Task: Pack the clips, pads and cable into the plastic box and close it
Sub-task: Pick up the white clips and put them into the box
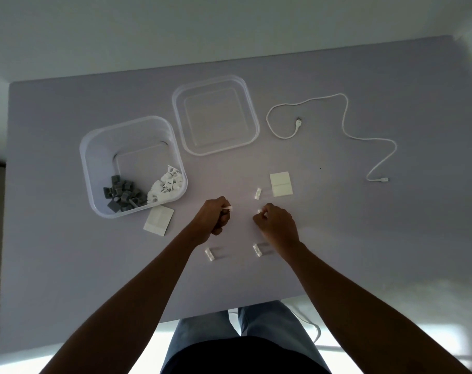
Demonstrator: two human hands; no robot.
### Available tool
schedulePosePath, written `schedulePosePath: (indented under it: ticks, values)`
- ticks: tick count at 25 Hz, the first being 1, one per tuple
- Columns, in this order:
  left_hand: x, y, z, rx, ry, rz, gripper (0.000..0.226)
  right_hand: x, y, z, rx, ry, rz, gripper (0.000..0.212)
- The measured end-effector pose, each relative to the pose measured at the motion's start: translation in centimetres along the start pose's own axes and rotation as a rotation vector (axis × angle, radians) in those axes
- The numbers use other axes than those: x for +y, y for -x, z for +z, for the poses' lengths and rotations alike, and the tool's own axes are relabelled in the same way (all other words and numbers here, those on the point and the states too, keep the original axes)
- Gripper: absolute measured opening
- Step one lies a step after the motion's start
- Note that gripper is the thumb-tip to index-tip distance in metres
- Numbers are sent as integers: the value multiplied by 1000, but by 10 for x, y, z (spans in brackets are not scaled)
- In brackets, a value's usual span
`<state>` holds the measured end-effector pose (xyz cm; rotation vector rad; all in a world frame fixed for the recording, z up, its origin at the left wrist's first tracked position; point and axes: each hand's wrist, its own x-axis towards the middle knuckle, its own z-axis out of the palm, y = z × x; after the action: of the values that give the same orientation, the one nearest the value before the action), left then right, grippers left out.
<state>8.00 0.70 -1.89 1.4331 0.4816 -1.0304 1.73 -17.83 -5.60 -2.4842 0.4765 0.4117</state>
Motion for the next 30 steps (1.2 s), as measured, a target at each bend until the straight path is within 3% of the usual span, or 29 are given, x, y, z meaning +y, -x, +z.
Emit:
schedulePosePath:
  ticks: [3, 10, 11, 13, 16, 19, 21, 24, 27, 30]
  values:
    - [3, -2, -1, -24, -81, 35, 40, 2, -2, 2, 20, 88, -29, 25]
    - [5, 6, -9, -124, 29, -50, 8, -7, -9, 0, -10, 143, 0, 31]
    - [4, 9, -11, -128, 37, -69, 11, -8, -9, -3, -17, 48, 16, 30]
    - [-1, 14, -17, -98, -26, -96, 15, -11, -4, -11, -76, -384, 144, 29]
    - [-15, 23, -28, 16, -326, -48, 20, -18, 13, -23, -397, -1184, 376, 25]
    - [-27, 31, -31, 89, -451, -63, 34, -13, 30, -25, -525, -1421, 383, 32]
    - [-38, 33, -33, 195, -589, -65, 56, -12, 38, -24, -440, -1322, 376, 41]
    - [-60, 34, -38, 298, -1005, -46, 75, -1, 43, -14, -201, -760, 186, 50]
    - [-70, 41, -29, 346, -1174, -62, 68, 17, 50, -5, -138, -226, -95, 41]
    - [-72, 46, -16, 361, -1222, -51, 51, 21, 62, 3, -119, -12, -162, 42]
